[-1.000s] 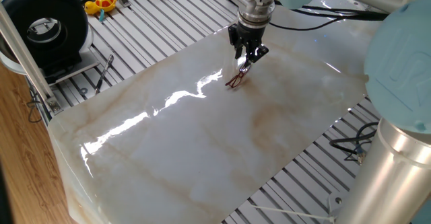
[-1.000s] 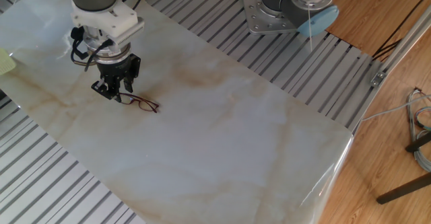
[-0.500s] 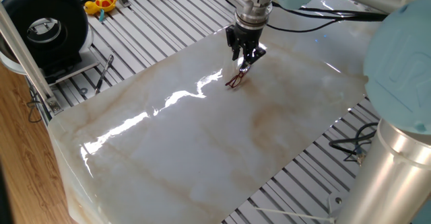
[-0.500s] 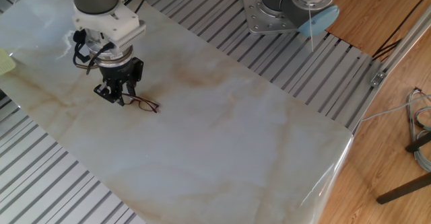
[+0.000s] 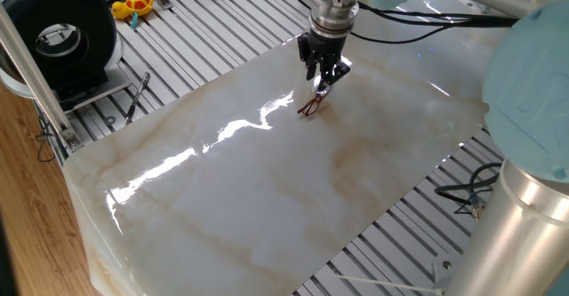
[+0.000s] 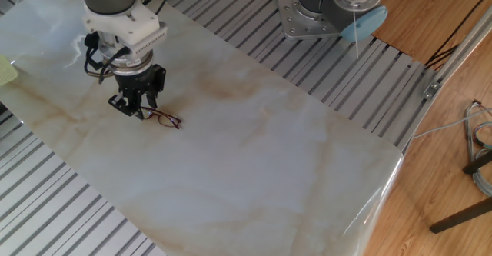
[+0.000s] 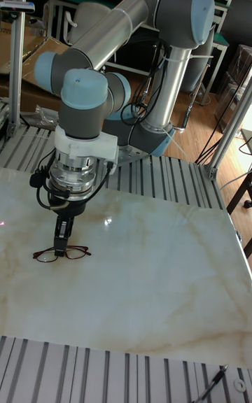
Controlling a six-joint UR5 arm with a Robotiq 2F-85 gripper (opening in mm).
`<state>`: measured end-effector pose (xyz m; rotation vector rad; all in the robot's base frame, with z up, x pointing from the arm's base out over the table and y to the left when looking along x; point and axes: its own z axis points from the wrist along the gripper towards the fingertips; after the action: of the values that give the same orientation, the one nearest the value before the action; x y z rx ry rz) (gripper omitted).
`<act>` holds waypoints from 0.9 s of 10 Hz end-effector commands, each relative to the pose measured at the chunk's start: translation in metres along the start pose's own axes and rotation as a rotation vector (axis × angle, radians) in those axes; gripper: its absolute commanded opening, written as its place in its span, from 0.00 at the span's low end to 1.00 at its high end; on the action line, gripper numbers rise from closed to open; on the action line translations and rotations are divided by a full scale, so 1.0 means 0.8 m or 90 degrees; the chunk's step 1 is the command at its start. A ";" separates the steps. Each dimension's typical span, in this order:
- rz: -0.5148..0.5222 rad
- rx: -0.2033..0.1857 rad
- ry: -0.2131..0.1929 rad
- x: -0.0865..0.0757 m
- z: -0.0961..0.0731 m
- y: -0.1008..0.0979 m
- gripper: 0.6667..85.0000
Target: Unfold the leg of the glasses (with one hand)
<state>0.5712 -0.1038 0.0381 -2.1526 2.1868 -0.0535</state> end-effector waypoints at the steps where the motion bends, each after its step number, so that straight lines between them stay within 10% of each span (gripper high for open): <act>1: 0.017 0.002 -0.013 -0.002 -0.002 0.007 0.46; 9: -0.024 0.002 -0.012 0.021 0.011 0.005 0.45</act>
<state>0.5663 -0.1165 0.0315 -2.1752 2.1577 -0.0390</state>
